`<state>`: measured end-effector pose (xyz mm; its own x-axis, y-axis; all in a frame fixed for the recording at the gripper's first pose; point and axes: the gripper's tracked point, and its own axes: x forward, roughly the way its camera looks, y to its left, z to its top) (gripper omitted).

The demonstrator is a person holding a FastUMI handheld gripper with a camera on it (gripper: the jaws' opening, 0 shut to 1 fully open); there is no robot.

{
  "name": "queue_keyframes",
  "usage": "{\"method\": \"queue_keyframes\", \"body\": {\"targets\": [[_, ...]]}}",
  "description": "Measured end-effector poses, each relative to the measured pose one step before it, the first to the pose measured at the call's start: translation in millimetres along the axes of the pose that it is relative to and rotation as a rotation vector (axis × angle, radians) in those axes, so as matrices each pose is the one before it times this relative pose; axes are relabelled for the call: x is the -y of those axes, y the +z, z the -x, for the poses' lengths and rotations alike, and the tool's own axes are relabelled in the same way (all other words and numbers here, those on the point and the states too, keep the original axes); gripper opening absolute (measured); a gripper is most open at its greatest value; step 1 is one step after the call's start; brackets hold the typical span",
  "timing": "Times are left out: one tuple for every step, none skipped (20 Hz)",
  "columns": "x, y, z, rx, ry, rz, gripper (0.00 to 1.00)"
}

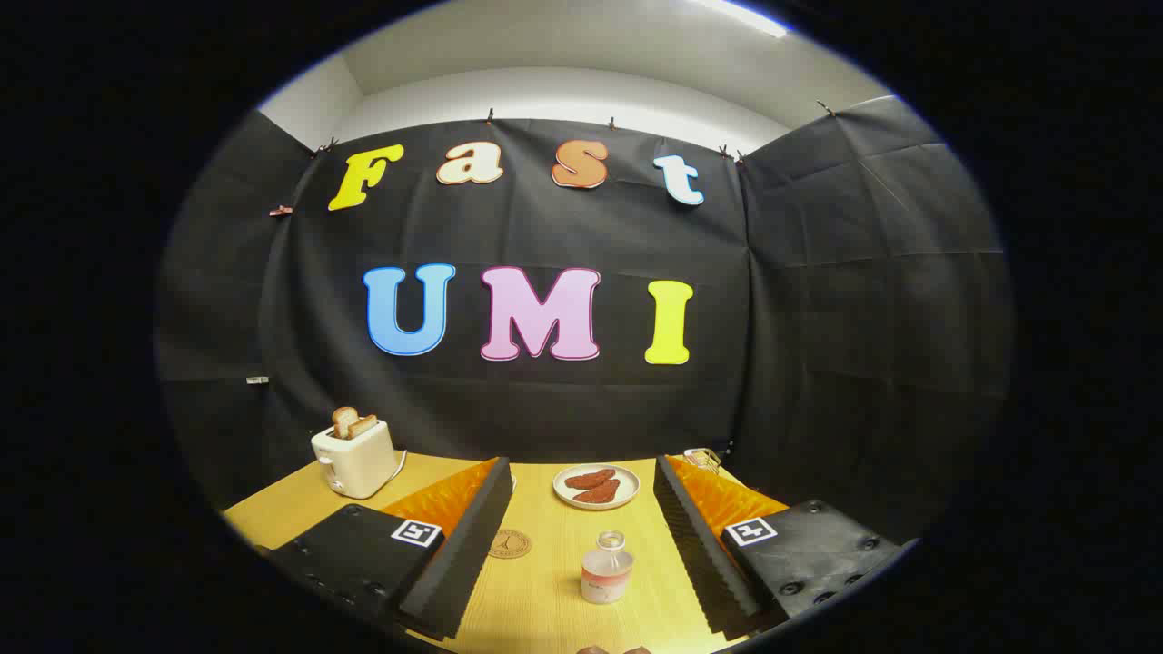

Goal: Take the bottle from table, then pour the juice into the cup, finally place the bottle on the coaster

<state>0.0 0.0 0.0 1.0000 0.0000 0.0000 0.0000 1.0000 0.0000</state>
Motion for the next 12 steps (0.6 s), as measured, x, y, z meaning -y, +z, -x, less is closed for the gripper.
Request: {"method": "queue_keyframes", "body": {"targets": [[-3.72, 0.43, 0.33, -0.00071, 0.00829, 0.00632, 0.97], [-1.84, 1.26, 0.83, 0.00333, 0.00535, 0.0067, 0.97], [-1.19, 2.88, 0.2, 0.00504, 0.00354, 0.00691, 0.97], [-0.08, 1.37, -0.34, 0.00267, -0.00086, 0.00461, 0.97], [-0.67, -0.06, 1.06, 0.00059, 0.00266, 0.00078, 0.97], [-1.39, 0.21, 0.13, 0.00047, 0.00016, 0.00201, 0.97], [0.9, 0.49, 0.73, -0.00019, -0.00323, 0.00327, 0.97], [-0.85, 0.64, 0.6, -0.00084, -0.00107, 0.00293, 0.97], [-1.32, 0.62, 0.67, -0.00205, -0.00053, 0.00145, 0.97], [-1.82, 0.62, 1.52, -0.0004, 0.00153, 0.00083, 0.97], [-3.26, 2.26, 1.1, 0.00169, 0.0047, 0.00118, 0.97], [-3.9, 0.63, 0.82, -0.00187, 0.0073, -0.00068, 0.97]]}}
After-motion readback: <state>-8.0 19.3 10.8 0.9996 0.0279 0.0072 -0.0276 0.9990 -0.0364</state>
